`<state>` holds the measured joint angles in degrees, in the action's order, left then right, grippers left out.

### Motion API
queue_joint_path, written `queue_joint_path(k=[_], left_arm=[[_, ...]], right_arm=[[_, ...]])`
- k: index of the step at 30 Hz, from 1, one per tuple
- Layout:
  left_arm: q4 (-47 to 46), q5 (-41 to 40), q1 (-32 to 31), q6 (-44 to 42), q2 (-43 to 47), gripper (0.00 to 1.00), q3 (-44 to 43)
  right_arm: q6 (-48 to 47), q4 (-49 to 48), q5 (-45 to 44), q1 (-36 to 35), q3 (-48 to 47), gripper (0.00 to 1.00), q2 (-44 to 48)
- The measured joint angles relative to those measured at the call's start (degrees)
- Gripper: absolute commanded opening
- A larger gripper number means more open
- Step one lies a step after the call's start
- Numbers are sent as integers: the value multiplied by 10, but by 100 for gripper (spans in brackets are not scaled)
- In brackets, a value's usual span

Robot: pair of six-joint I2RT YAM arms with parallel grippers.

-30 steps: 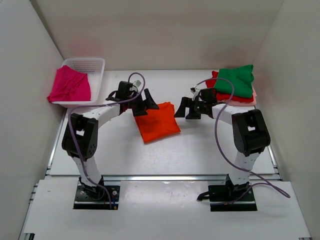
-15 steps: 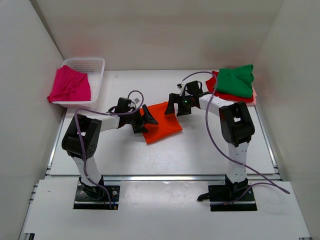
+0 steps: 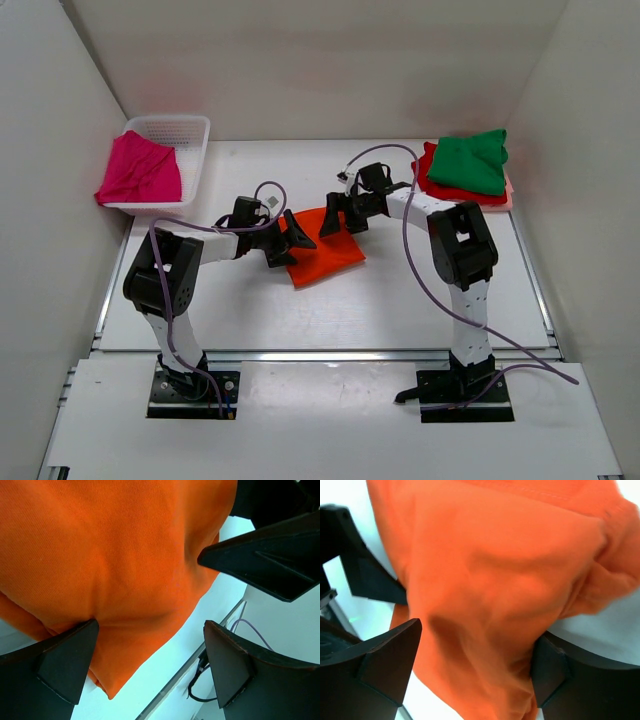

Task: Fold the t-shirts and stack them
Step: Put the neatly folded tshirt into the corner of the board with the right arm

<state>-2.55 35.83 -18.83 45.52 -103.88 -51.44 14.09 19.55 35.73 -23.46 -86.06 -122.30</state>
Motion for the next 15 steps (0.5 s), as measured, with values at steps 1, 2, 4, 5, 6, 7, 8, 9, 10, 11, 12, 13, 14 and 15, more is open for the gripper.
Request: queue_joint_path(k=[1,2,4,5,6,7,8,9,10,11,12,13,14,15], left_arm=[[0,0,0,0,0,99,0],[-1,0,0,0,0,99,0],[-1,1,0,0,0,99,1],[-2,2,1,0,-1,99,1],[-2,3,1,0,-1,99,1],[-2,4,2,0,-1,99,1],[-3,6,2,0,-2,99,1],[-3,7,3,0,-2,99,1],[-3,7,3,0,-2,98,1],[-4,8,4,0,-2,99,2],[-5,9,4,0,-2,99,2],[-5,10,6,0,-2,99,2],[-5,11,8,0,-2,99,2],[-7,12,9,1,-2,99,3]], right_arm=[[-5,2,10,0,-3,79,-3],[-7,4,19,0,-5,79,-6],[-12,6,38,0,-8,70,-10],[-15,7,48,0,-8,66,-13],[-15,7,57,0,-7,60,-16],[-16,7,70,0,-6,55,-19],[-15,7,81,0,-3,50,-23],[-15,7,95,2,-1,38,-26],[-14,6,109,3,2,29,-31],[-12,8,114,5,3,15,-36],[-12,8,126,8,6,5,-42],[-8,11,138,12,6,0,-50],[-5,13,155,16,6,0,-57],[-2,13,164,19,5,0,-59]])
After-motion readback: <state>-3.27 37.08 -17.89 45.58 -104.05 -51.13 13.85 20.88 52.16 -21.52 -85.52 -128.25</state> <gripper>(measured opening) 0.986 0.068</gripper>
